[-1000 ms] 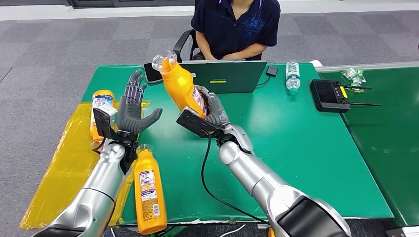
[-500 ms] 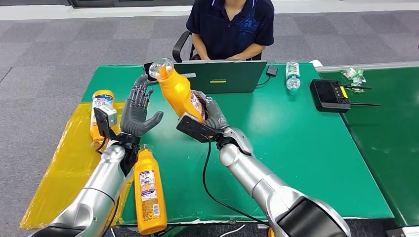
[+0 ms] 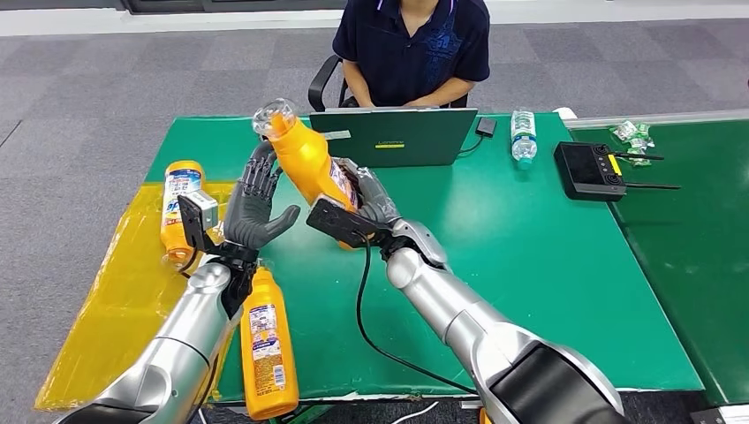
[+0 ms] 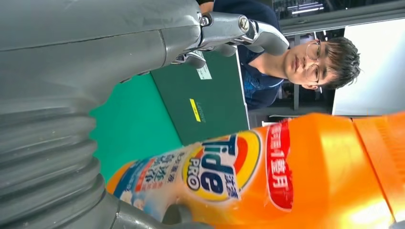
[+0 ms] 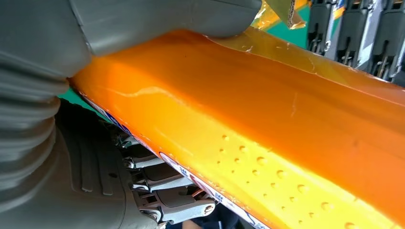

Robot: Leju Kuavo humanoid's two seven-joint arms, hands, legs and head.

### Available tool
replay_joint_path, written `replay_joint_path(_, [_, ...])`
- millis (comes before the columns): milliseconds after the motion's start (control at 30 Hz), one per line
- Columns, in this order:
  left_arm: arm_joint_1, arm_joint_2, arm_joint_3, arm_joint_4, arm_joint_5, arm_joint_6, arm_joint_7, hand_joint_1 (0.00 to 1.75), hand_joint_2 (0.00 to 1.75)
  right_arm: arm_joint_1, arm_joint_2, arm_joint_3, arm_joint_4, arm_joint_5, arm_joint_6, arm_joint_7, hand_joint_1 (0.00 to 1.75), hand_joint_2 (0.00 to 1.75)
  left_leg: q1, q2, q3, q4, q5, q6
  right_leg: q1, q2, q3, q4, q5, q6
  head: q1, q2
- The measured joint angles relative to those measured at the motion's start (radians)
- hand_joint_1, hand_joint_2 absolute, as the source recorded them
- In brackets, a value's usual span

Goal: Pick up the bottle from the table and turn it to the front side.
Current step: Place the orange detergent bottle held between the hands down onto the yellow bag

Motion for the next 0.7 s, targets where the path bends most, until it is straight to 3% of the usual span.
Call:
replay_joint_path(267, [-0.028, -0.041, -0.010, 0.019, 0.005, -0.011, 0.018, 0.00, 1.75, -0.028, 0.011, 0.000, 0.022, -0.011, 0.029, 0.018, 1.75, 1.75, 0.000, 0.000, 0.000, 0.000, 0.000, 0.000, 0.000, 0.000, 0.000, 0.000, 0.001, -0.001, 0.000, 0.000])
replay_joint_path(700, [-0.040, -0.056, -0.018, 0.038, 0.036, -0.026, 0.023, 0.00, 1.75, -0.036, 0.014, 0.000, 0.031, 0.000, 0.040, 0.018, 1.75, 1.75, 0.000, 0.000, 0.000, 0.000, 0.000, 0.000, 0.000, 0.000, 0.000, 0.000, 0.001, -0.001, 0.000, 0.000])
